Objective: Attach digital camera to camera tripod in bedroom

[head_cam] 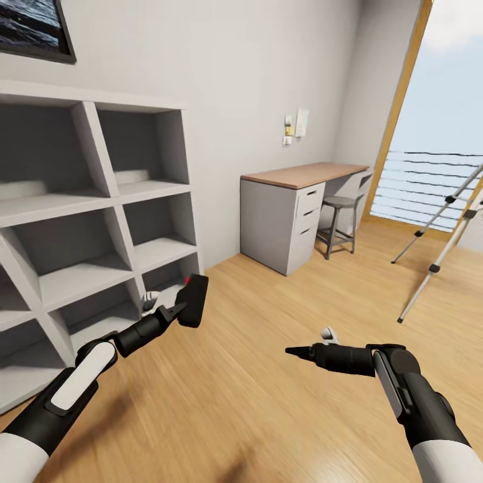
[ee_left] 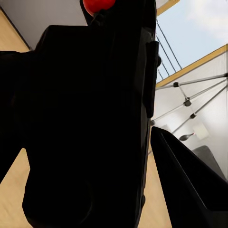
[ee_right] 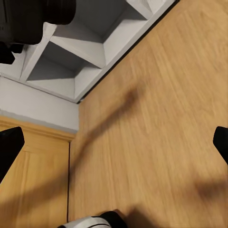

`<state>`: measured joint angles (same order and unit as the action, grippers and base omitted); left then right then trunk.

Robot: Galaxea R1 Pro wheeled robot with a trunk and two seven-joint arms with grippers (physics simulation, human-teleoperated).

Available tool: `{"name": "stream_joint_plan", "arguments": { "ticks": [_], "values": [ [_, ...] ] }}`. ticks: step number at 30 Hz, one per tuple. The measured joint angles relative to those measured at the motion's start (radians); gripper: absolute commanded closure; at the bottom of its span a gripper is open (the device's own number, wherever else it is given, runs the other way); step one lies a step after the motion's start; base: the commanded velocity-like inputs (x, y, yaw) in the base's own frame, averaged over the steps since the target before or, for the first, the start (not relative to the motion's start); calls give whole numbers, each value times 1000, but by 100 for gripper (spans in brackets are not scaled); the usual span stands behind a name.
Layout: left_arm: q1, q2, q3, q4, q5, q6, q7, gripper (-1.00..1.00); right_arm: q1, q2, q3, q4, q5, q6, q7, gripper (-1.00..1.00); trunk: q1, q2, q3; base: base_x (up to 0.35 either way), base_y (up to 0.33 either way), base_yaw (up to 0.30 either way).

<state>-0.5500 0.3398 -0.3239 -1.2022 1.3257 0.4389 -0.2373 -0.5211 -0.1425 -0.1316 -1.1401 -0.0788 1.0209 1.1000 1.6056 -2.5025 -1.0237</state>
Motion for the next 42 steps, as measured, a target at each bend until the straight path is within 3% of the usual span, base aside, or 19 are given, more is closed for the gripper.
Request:
{"name": "stream_joint_plan", "arguments": {
  "ticks": [12, 42],
  "values": [
    [0, -2, 0, -1, 0, 0, 0, 100, 0, 1, -1, 2, 4, -2, 0, -100, -5, 3, 46, 0, 0, 0],
    [0, -2, 0, -1, 0, 0, 0, 100, 0, 9, -1, 6, -2, -38, -55, -100, -120, 213, 140, 0, 0, 0]
  ]
}}
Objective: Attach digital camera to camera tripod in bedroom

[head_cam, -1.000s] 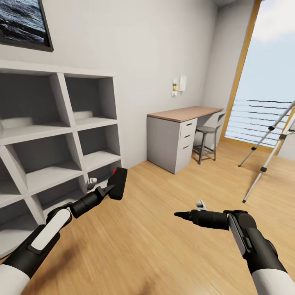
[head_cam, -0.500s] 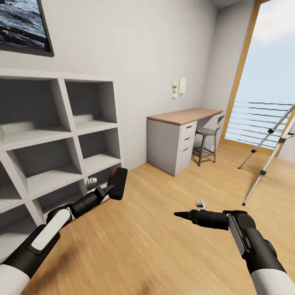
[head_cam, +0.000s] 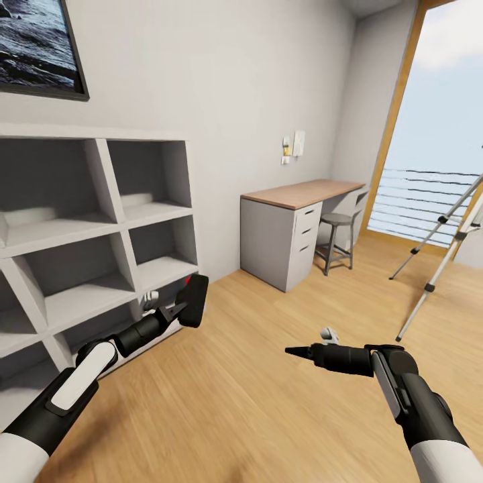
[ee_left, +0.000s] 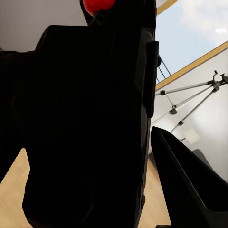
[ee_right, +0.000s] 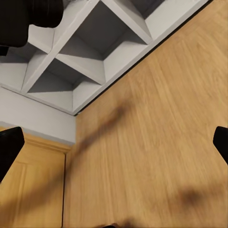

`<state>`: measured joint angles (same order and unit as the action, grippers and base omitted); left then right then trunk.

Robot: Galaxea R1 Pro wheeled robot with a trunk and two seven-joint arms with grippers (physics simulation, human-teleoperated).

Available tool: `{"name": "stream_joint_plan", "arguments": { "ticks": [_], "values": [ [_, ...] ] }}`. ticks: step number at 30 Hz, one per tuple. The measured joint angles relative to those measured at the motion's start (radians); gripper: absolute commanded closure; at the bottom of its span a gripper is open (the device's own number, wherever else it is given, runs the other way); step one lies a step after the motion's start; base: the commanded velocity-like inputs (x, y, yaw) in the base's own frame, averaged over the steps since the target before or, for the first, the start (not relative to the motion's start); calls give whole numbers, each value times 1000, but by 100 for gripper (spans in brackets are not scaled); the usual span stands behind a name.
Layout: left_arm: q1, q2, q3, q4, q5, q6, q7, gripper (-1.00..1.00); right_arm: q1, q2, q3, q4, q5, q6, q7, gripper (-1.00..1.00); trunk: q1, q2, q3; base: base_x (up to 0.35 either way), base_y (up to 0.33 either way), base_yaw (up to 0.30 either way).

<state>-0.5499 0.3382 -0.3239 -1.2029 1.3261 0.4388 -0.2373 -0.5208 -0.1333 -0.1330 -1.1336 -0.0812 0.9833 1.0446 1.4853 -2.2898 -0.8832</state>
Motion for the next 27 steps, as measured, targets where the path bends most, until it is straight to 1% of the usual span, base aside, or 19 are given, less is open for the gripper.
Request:
{"name": "stream_joint_plan", "arguments": {
  "ticks": [17, 22, 26, 27],
  "values": [
    [0, -2, 0, 0, -2, 0, 0, 100, 0, 0, 0, -1, 4, -1, -2, -100, -65, 119, 53, 0, 0, 0],
    [0, -2, 1, 1, -1, 0, 0, 100, 0, 0, 0, -1, 5, -1, -17, -100, -84, 154, 69, 0, 0, 0],
    [0, -2, 1, 3, -1, 0, 9, 100, 0, 0, 0, -1, 4, -1, -28, -100, -100, 182, 81, 0, 0, 0],
    [0, -2, 1, 3, -2, 0, 22, 100, 0, 0, 0, -1, 4, -1, -29, -100, -104, 189, 85, 0, 0, 0]
  ]
}}
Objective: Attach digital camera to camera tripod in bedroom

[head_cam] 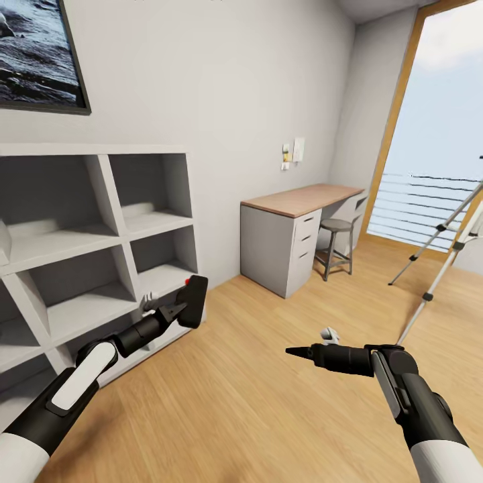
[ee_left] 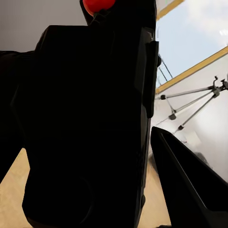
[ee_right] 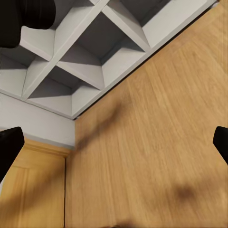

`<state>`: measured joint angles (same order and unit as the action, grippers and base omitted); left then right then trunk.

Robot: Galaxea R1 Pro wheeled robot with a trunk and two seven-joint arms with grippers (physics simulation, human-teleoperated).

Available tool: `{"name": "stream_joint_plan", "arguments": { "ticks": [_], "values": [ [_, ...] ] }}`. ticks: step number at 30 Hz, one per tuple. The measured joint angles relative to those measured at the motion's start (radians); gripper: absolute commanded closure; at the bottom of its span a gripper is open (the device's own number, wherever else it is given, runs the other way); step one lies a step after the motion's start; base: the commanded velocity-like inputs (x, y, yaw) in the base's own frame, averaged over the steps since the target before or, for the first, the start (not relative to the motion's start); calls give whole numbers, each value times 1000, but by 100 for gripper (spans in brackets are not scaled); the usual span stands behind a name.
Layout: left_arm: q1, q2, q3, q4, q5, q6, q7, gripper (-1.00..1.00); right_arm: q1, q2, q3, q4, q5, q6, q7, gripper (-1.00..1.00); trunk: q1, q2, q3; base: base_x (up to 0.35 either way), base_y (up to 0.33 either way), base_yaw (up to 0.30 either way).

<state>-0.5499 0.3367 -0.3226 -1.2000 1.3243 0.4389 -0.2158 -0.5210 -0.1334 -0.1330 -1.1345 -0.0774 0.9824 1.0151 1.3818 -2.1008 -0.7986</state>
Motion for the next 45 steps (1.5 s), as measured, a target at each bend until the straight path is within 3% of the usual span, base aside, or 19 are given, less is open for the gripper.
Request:
{"name": "stream_joint_plan", "arguments": {
  "ticks": [5, 7, 8, 12, 13, 16, 19, 21, 45],
  "values": [
    [0, -1, 1, 0, 1, 1, 80, 100, 0, 0, 0, 0, -1, 1, -6, -100, -19, 35, 16, 0, 0, 0],
    [0, -1, 1, -1, 1, 1, 151, 100, 0, 0, 0, 1, -2, 0, -24, -100, -27, 49, 22, 0, 0, 0],
    [0, -3, 2, -2, -4, 2, 232, 100, 0, 1, 0, 4, -1, 0, -64, -100, -31, 56, 25, 0, 0, 0],
    [0, -5, 3, -9, 15, 0, 368, 100, 0, 2, 0, 11, -2, 1, -191, -100, -46, 84, 38, 0, 0, 0],
    [0, -5, 2, -12, 23, -2, 430, 100, 0, 7, 0, 13, -2, 1, -286, -100, -50, 91, 41, 0, 0, 0],
    [0, -6, 2, -16, 34, -6, 476, 100, 0, 22, -1, 13, -7, 1, -390, -100, -61, 112, 50, 0, 0, 0],
    [0, -6, 2, -18, 37, -8, 500, 100, 0, 37, -2, 14, -9, 2, -464, -100, -73, 133, 60, 0, 0, 0],
    [0, -6, 2, -19, 39, -8, 505, 100, 0, 40, -2, 14, -9, 2, -478, -100, -81, 147, 66, 0, 0, 0],
    [0, -6, 2, -24, 43, -10, 500, 100, 0, 43, -6, 1, -10, 2, -487, -100, -173, 315, 141, 0, 0, 0]
  ]
}}
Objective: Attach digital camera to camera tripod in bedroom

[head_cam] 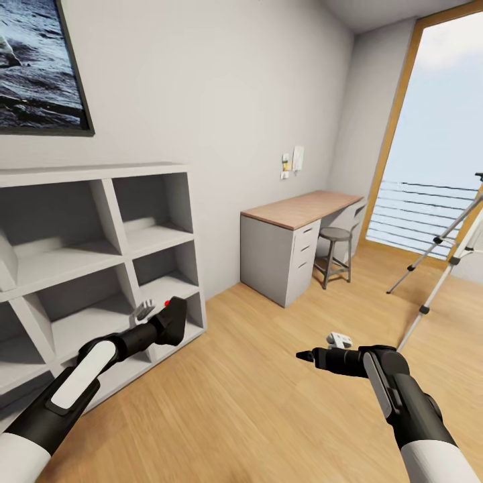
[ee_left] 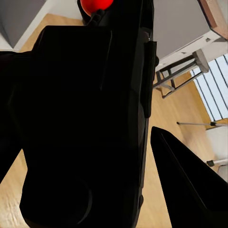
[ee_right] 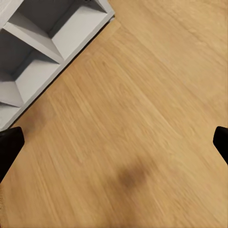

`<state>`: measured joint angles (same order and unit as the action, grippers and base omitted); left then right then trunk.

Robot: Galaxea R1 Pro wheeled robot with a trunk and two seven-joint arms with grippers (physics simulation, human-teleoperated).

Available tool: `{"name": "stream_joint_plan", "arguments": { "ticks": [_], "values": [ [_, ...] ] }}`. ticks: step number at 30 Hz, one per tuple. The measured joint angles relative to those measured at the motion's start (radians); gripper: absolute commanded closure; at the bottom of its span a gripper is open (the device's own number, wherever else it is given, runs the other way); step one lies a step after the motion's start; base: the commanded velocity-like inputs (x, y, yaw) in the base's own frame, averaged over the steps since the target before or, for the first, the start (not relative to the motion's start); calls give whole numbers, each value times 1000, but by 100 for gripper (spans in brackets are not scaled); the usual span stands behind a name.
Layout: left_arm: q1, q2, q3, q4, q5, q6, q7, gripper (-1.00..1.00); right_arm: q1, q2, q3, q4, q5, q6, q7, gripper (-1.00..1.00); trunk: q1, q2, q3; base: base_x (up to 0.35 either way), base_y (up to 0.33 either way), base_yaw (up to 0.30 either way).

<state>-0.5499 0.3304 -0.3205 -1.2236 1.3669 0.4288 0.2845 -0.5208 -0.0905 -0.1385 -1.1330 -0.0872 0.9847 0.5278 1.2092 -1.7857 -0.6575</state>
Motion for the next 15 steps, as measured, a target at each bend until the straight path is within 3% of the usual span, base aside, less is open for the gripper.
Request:
{"name": "stream_joint_plan", "arguments": {
  "ticks": [15],
  "values": [
    [0, 0, -1, 1, 0, 0, 0, 100, 0, 0, 1, 5, -1, 0, 0, -100, -58, 105, 47, 0, 0, 0]
  ]
}}
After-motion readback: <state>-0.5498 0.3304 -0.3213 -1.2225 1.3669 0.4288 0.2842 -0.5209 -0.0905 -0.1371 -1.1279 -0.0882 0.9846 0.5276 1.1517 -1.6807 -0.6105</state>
